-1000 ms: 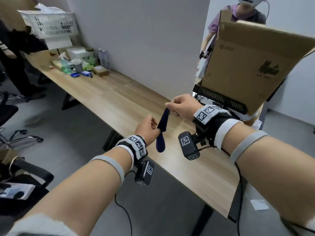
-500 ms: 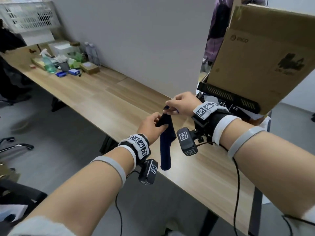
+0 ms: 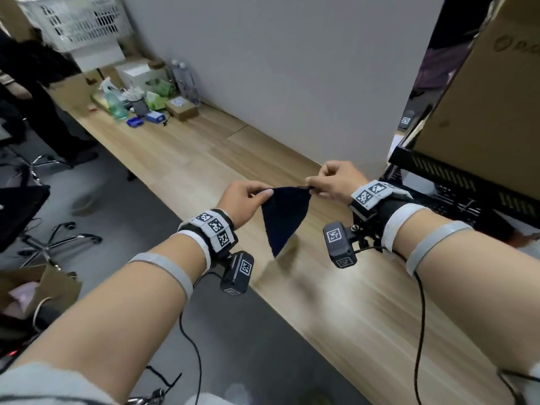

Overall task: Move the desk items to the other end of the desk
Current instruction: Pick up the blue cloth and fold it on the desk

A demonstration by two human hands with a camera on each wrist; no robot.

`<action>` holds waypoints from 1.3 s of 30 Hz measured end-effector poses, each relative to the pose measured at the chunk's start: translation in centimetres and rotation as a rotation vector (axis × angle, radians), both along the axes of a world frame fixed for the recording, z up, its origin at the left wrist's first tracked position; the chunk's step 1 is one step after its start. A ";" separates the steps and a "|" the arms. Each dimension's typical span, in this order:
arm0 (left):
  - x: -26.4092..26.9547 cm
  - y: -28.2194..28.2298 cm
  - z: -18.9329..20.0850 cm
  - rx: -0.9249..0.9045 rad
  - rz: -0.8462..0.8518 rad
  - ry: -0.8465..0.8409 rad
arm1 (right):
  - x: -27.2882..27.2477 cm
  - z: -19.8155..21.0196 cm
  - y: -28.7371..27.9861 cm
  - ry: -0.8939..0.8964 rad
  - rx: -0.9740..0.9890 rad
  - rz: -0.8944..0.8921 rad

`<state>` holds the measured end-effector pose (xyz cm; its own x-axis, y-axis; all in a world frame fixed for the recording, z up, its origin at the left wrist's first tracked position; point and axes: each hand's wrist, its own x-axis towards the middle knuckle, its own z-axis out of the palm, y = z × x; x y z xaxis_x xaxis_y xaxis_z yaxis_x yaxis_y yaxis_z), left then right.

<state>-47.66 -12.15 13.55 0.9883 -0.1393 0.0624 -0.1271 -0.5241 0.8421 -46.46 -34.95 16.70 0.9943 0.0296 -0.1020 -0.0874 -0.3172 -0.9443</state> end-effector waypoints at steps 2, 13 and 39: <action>2.3 2.0 -0.4 0.012 0.027 0.006 | 1.7 -0.6 1.4 -0.047 -0.078 0.070; 16.4 13.9 -1.3 -0.233 0.026 0.106 | 14.4 -2.5 13.6 -0.066 -0.535 0.101; 15.1 18.0 -14.9 0.180 -0.367 0.759 | 13.5 -17.3 12.9 0.581 -0.436 0.559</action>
<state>-32.59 5.80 -1.38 0.6439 -0.4021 -0.6509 0.2494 -0.6939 0.6755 -32.92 -22.04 -0.55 0.6358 0.3320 -0.6968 -0.2379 -0.7745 -0.5861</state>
